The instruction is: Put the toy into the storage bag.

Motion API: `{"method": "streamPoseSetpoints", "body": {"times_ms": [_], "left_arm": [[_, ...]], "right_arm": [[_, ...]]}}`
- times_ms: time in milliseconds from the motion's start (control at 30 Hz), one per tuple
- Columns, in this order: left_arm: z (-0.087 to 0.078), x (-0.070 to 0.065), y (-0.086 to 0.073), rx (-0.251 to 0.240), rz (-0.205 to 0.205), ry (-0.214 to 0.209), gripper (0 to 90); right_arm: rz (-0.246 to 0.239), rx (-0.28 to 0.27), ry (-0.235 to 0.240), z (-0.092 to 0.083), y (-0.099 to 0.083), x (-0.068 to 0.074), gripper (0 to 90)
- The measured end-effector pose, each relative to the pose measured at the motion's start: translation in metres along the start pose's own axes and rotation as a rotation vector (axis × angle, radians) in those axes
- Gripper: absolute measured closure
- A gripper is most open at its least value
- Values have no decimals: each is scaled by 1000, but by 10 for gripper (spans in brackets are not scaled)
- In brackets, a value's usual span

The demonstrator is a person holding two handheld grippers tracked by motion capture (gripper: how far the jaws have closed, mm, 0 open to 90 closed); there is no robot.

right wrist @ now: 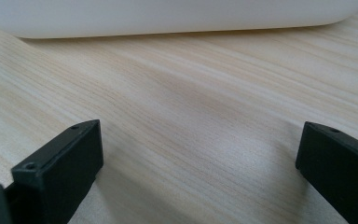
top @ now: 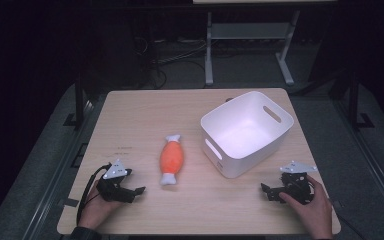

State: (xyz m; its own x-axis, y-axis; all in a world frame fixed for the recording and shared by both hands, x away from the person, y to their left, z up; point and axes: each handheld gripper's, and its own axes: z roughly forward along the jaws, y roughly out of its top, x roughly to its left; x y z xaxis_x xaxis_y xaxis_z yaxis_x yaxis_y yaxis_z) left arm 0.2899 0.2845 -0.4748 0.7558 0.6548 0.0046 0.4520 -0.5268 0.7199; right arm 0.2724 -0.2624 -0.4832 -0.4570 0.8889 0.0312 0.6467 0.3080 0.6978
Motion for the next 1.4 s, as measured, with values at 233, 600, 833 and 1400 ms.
{"method": "streamPoseSetpoints", "body": {"times_ms": [233,600,833,1400], "left_arm": [[-1,0,-1,-10,-17,14,160],[-17,-1,6,-37,-46,-11,417],[-29,2,18,-63,-95,-69,736],[-11,-15,74,-15,-32,-160,897]], "right_arm": [[1,-2,0,0,0,0,2],[-1,-2,1,0,0,0,2],[-1,-1,1,0,0,0,2],[-4,-2,0,0,0,-1,2]]}}
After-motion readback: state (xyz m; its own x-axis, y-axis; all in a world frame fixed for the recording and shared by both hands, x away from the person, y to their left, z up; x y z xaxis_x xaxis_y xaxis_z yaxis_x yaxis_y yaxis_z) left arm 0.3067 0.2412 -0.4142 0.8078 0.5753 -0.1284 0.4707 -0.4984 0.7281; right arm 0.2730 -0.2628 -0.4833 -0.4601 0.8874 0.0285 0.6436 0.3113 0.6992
